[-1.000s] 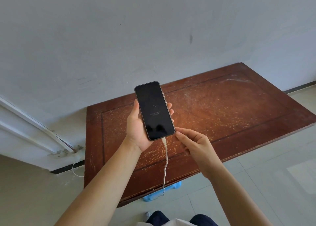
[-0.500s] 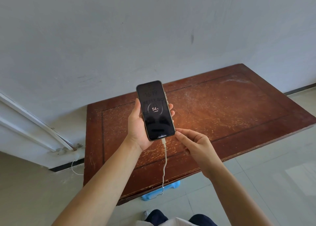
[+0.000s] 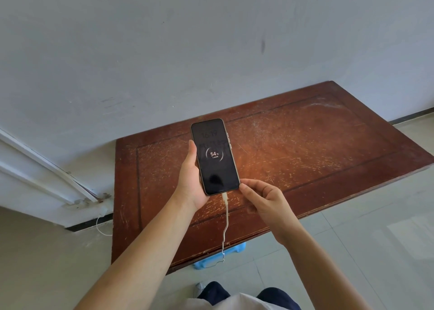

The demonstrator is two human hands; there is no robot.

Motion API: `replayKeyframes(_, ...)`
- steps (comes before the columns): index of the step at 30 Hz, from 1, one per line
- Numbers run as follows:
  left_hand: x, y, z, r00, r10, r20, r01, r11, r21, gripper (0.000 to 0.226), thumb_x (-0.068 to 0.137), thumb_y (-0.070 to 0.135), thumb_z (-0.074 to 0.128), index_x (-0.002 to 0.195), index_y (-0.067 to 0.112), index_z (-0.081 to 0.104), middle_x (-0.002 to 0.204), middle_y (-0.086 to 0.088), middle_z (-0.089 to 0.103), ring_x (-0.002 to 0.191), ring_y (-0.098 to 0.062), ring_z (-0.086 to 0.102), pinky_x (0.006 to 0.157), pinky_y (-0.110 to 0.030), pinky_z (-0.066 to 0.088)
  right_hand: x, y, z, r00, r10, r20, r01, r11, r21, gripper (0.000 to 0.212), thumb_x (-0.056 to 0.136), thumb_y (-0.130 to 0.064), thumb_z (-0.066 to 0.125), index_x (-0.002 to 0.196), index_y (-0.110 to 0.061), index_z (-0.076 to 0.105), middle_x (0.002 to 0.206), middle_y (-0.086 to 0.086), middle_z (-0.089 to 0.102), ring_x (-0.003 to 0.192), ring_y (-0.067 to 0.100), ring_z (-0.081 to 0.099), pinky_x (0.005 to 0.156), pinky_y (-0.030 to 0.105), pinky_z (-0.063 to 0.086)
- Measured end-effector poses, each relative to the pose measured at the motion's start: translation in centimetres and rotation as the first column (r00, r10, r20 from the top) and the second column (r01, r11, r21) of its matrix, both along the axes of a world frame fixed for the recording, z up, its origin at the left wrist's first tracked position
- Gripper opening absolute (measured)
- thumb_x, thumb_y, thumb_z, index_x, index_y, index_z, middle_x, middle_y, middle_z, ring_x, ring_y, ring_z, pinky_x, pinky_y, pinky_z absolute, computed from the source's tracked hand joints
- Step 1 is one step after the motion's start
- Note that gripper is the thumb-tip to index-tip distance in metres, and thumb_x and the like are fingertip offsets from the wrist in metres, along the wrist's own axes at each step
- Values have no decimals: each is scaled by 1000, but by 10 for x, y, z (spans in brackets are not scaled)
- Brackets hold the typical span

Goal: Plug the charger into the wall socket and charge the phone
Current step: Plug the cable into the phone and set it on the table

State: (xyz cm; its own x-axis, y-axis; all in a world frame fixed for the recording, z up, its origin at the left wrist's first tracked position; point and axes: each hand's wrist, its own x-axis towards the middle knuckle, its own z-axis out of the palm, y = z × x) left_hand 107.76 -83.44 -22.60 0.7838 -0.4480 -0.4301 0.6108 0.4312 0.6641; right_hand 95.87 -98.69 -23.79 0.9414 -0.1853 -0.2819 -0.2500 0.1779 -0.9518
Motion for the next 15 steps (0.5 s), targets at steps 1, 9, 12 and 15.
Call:
replayKeyframes(1, 0, 0, -5, 1000, 15, -21, -15, 1000, 15, 63, 90, 71, 43, 119, 23, 71, 121, -12, 72, 108, -33, 70, 82, -52, 59, 1, 0, -5, 1000, -3, -11, 3, 1000, 13, 17, 97, -23, 64, 107, -25, 77, 78, -3, 77, 67, 6, 66, 62, 18, 54)
replayKeyframes(9, 3, 5, -52, 988, 51, -147, -17, 975, 223, 45, 102, 47, 40, 126, 17, 64, 122, -12, 72, 107, -30, 70, 82, -47, 59, 14, -1, -58, 986, 12, -166, -34, 991, -130, 17, 98, -18, 63, 104, -29, 74, 82, -4, 79, 73, 7, 70, 69, 20, 58)
replayKeyframes(12, 4, 5, -73, 977, 105, -183, -60, 970, 235, 36, 105, 30, 40, 128, 10, 60, 126, -16, 68, 109, -32, 68, 81, -47, 56, 20, 2, -85, 972, -17, -236, -25, 985, -171, 17, 98, -16, 62, 103, -26, 75, 83, 0, 80, 73, 10, 69, 74, 28, 60)
replayKeyframes(15, 12, 6, -96, 973, 139, -183, -72, 941, 331, 31, 105, 16, 42, 132, 6, 52, 127, -19, 63, 103, -31, 65, 77, -46, 54, 29, 4, -110, 951, -24, -309, -42, 978, -205, 18, 98, -13, 61, 105, -20, 75, 76, 2, 77, 68, 10, 64, 70, 29, 57)
